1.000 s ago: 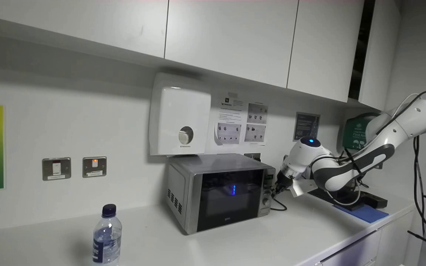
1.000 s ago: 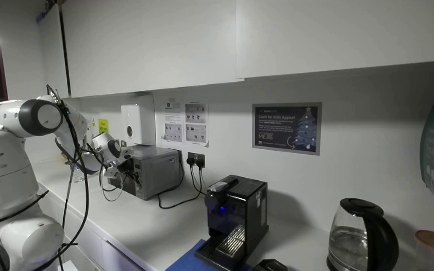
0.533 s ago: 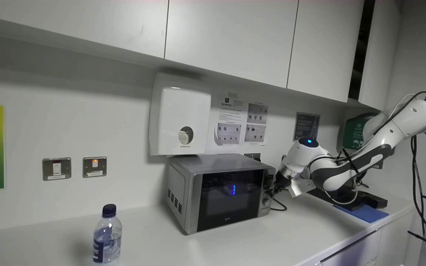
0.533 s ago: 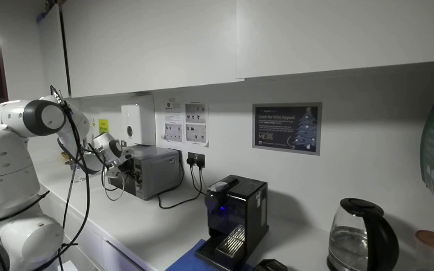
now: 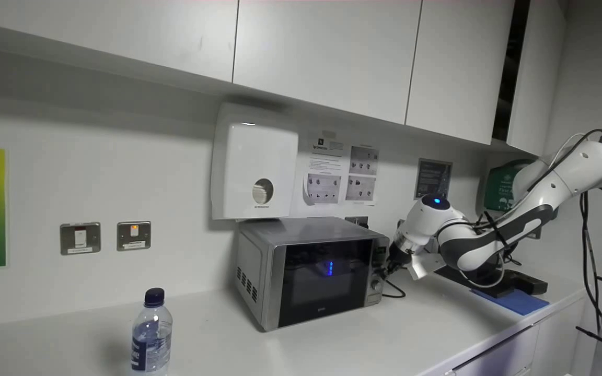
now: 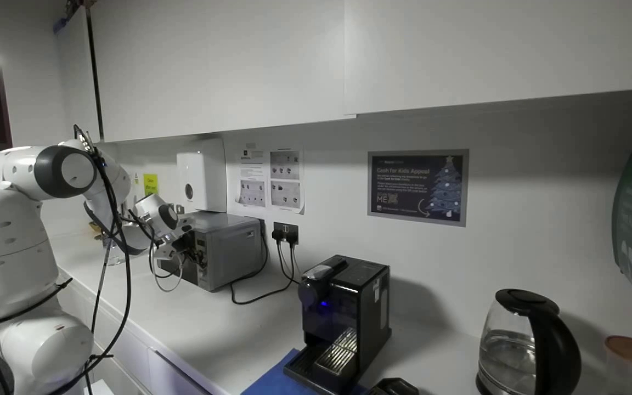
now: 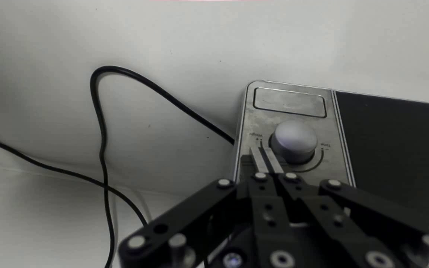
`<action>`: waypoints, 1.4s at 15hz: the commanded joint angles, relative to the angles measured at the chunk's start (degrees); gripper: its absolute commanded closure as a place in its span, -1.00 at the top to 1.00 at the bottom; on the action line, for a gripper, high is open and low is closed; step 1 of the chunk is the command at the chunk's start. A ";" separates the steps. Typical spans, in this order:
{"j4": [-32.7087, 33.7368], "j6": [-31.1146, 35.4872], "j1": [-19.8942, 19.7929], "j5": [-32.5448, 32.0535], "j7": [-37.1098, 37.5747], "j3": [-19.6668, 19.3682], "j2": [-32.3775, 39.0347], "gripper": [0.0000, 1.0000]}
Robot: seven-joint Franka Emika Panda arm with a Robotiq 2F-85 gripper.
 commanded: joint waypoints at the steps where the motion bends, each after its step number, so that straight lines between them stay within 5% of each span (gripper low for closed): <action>1: 3.27 -1.14 -0.87 -3.21 0.05 0.02 1.21 -1.00; 15: 4.40 -4.85 1.60 -4.59 -0.12 -0.55 -1.08 -1.00; 17: 4.34 -5.91 2.02 -2.61 -1.36 -0.61 -0.94 -1.00; 21: 5.21 -15.69 4.00 14.52 -14.42 -1.46 -0.04 -1.00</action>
